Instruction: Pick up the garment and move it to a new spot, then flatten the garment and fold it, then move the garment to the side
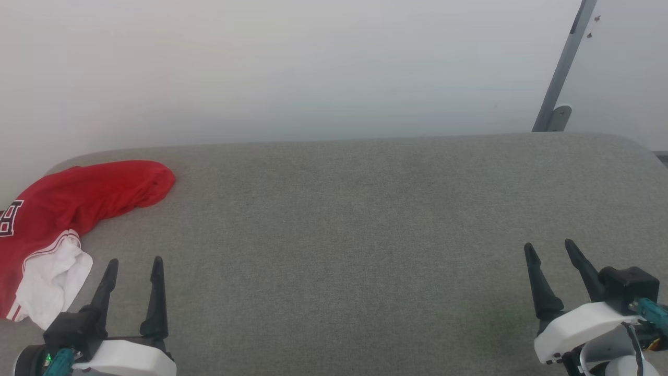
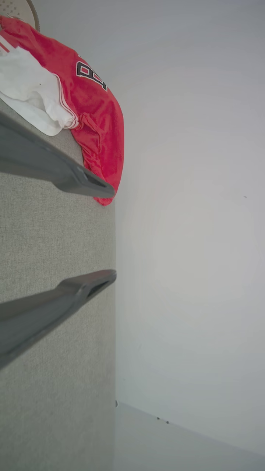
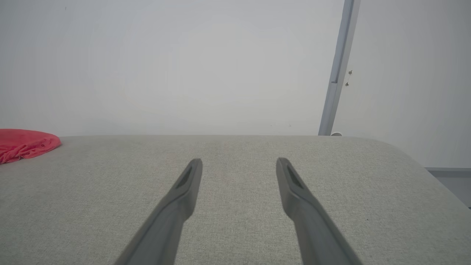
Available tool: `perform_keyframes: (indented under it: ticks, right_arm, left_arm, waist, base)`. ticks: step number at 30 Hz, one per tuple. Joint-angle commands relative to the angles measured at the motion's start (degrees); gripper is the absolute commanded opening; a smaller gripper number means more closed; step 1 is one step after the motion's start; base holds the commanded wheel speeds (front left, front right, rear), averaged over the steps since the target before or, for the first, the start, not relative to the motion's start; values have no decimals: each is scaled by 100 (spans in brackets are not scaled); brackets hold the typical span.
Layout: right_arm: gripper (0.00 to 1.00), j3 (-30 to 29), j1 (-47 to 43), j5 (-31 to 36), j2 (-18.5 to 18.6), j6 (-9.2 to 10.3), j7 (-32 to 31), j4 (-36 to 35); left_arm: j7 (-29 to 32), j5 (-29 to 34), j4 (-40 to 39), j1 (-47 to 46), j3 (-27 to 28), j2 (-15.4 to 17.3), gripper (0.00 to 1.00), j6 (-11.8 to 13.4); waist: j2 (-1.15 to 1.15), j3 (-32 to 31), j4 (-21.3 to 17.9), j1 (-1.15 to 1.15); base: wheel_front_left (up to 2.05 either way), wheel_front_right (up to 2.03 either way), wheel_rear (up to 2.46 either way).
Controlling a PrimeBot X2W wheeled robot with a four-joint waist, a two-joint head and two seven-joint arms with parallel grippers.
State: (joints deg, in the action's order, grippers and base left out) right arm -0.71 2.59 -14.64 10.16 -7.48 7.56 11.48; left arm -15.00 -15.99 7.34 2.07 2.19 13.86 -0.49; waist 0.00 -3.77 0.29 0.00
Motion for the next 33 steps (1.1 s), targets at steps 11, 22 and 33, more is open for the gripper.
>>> perform_keyframes:
  ticks: [11,22,33]
  right_arm:
    - [100,-38,-78,37,38,-2,69,-2]
    - [100,164,-49,-41,97,-2,49,-15]
    - [100,801,223,-200,182,-2,-22,108]
  left_arm:
    - [-26,-105,186,3,185,-114,100,-209]
    - [-26,-121,432,-127,283,-82,100,-182]
    - [148,-305,412,-173,545,-13,100,87]
  waist:
    - [0,-5,5,0]
    - [0,-40,386,0]
    - [0,-146,1278,0]
  base:
    - [0,0,0]
    - [0,0,0]
    - [0,0,0]
